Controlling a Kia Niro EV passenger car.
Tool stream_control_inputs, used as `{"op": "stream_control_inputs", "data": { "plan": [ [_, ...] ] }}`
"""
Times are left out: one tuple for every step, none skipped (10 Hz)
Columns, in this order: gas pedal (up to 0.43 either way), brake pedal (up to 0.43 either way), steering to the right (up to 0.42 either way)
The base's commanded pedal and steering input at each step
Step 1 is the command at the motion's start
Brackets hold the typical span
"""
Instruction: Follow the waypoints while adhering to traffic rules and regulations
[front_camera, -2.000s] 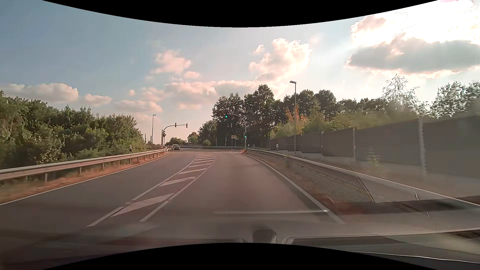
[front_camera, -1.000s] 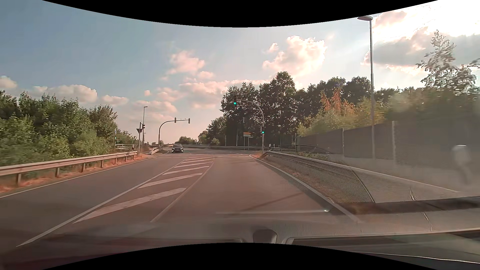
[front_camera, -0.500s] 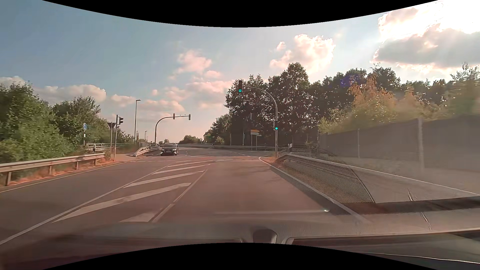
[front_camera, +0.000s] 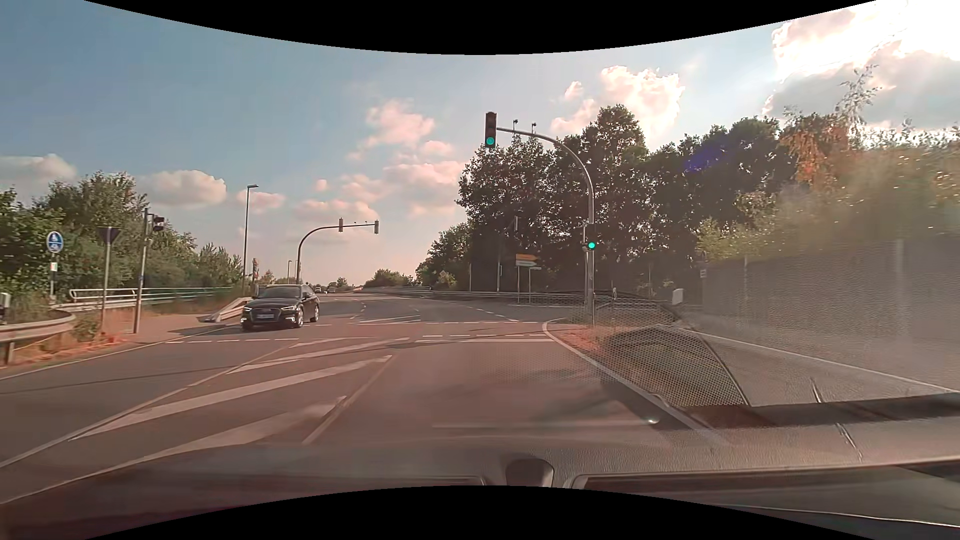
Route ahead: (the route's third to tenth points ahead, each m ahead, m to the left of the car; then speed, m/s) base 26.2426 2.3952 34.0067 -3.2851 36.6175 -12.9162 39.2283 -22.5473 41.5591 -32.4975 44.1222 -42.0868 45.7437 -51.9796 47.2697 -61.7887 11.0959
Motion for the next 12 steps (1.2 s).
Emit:
{"op": "stream_control_inputs", "data": {
  "plan": [
    [0.000,0.098,-0.020],
    [0.000,0.116,-0.017],
    [0.000,0.122,-0.015],
    [0.000,0.165,-0.012],
    [0.000,0.189,-0.011],
    [0.000,0.195,-0.009],
    [0.000,0.213,-0.007],
    [0.000,0.220,-0.001],
    [0.000,0.226,0.004],
    [0.000,0.220,0.011],
    [0.000,0.213,0.024],
    [0.000,0.220,0.041]
  ]
}}
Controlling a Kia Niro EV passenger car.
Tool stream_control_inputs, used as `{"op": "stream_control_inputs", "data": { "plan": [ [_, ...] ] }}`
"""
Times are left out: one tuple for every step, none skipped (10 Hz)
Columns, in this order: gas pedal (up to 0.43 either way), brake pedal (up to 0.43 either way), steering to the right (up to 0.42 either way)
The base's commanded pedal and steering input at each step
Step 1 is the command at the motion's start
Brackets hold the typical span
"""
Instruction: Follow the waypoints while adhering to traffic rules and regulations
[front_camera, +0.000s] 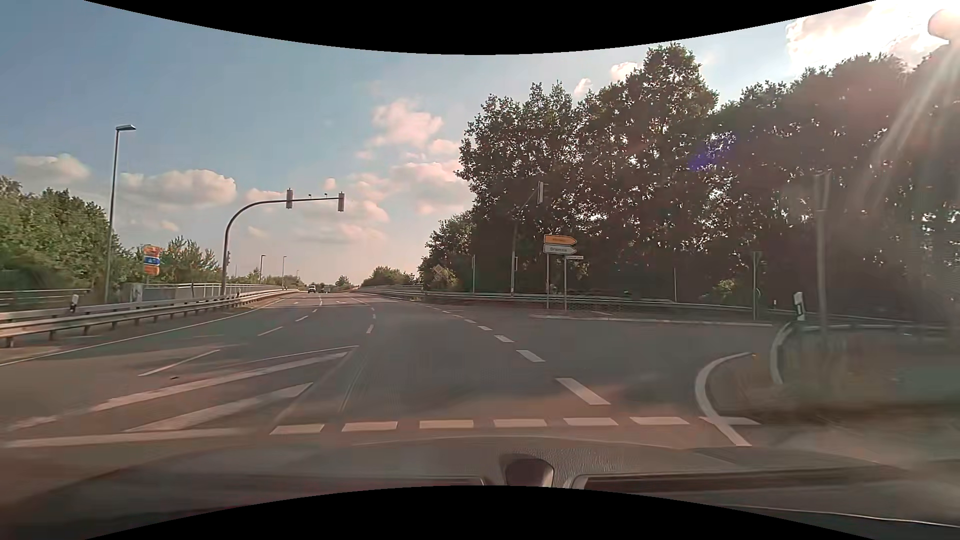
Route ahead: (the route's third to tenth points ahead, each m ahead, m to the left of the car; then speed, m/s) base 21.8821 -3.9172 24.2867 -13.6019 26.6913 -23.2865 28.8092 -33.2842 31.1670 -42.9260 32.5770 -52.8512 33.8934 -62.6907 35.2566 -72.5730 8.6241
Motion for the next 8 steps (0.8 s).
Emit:
{"op": "stream_control_inputs", "data": {
  "plan": [
    [0.000,0.213,0.067],
    [0.000,0.201,0.104],
    [0.000,0.183,0.136],
    [0.000,0.110,0.169],
    [0.000,0.000,0.198],
    [0.000,0.000,0.219],
    [0.000,0.000,0.242],
    [0.000,0.000,0.256]
  ]
}}
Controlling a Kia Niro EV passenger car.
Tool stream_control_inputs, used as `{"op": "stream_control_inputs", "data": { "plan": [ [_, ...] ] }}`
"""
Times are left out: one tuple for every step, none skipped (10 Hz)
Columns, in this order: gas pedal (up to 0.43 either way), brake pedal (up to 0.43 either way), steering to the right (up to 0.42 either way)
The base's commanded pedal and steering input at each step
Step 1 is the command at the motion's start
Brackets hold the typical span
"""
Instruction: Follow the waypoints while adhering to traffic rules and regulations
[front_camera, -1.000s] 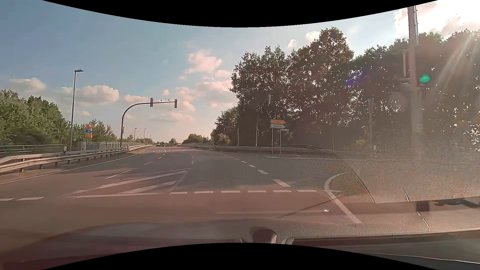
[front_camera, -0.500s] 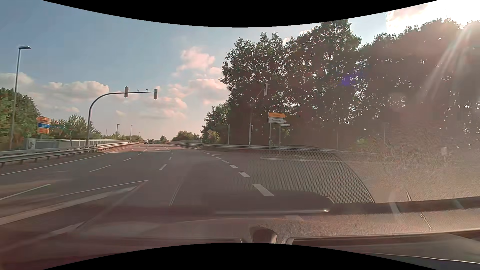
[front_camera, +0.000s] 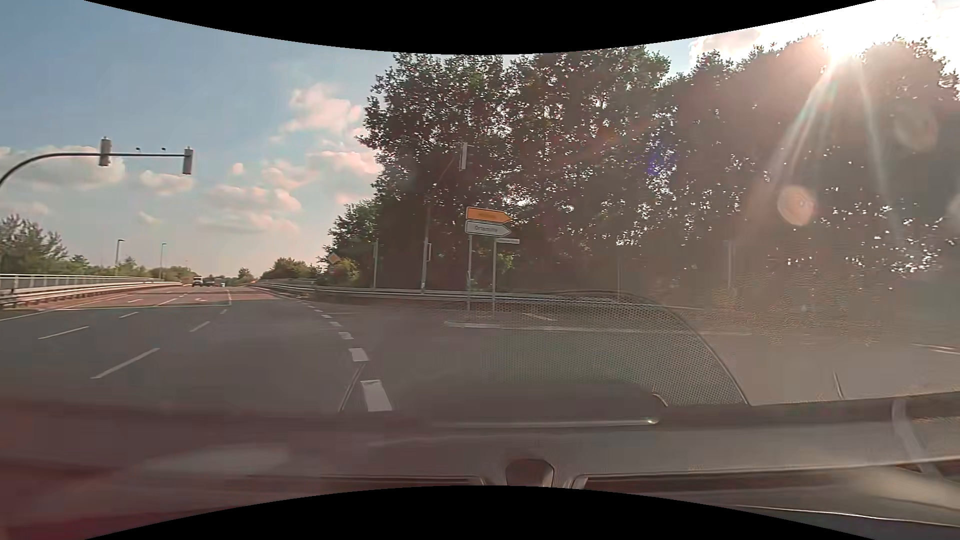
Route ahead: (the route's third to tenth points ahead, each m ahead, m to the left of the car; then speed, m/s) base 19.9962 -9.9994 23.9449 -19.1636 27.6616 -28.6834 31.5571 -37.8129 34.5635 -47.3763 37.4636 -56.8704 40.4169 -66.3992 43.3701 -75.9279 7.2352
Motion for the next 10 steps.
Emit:
{"op": "stream_control_inputs", "data": {
  "plan": [
    [0.008,0.000,0.265],
    [0.138,0.000,0.273],
    [0.169,0.000,0.278],
    [0.209,0.000,0.281],
    [0.220,0.000,0.284],
    [0.220,0.000,0.288],
    [0.240,0.000,0.289],
    [0.280,0.000,0.291],
    [0.280,0.000,0.298],
    [0.280,0.000,0.305]
  ]
}}
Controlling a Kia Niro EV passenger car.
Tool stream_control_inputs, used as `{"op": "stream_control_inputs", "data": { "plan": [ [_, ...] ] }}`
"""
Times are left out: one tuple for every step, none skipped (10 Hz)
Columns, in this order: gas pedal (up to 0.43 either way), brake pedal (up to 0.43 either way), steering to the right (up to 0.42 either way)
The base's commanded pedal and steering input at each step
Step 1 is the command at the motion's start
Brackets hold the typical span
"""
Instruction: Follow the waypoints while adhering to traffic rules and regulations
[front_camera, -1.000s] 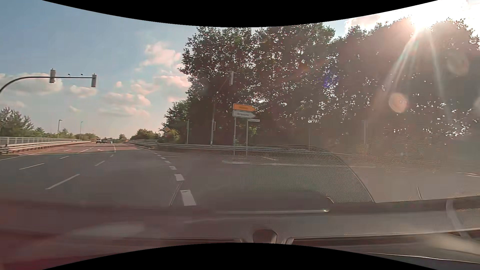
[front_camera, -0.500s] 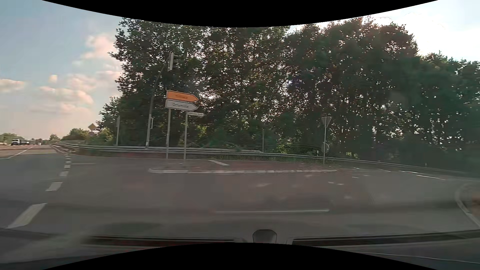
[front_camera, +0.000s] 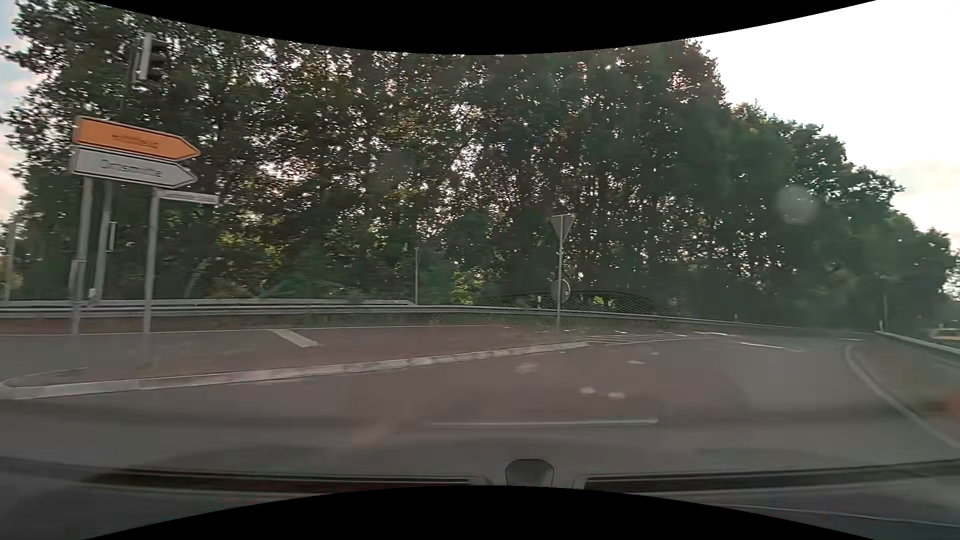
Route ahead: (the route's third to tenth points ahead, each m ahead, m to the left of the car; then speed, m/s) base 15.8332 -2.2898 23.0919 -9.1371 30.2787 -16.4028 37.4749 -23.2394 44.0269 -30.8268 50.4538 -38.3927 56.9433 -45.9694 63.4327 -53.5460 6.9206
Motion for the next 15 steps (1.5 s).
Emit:
{"op": "stream_control_inputs", "data": {
  "plan": [
    [0.280,0.000,0.312],
    [0.280,0.000,0.314],
    [0.319,0.000,0.312],
    [0.350,0.000,0.306],
    [0.358,0.000,0.293],
    [0.370,0.000,0.281],
    [0.390,0.000,0.265],
    [0.398,0.000,0.248],
    [0.398,0.000,0.230],
    [0.421,0.000,0.205],
    [0.421,0.000,0.179],
    [0.429,0.000,0.153],
    [0.441,0.000,0.128],
    [0.441,0.000,0.112],
    [0.441,0.000,0.092]
  ]
}}
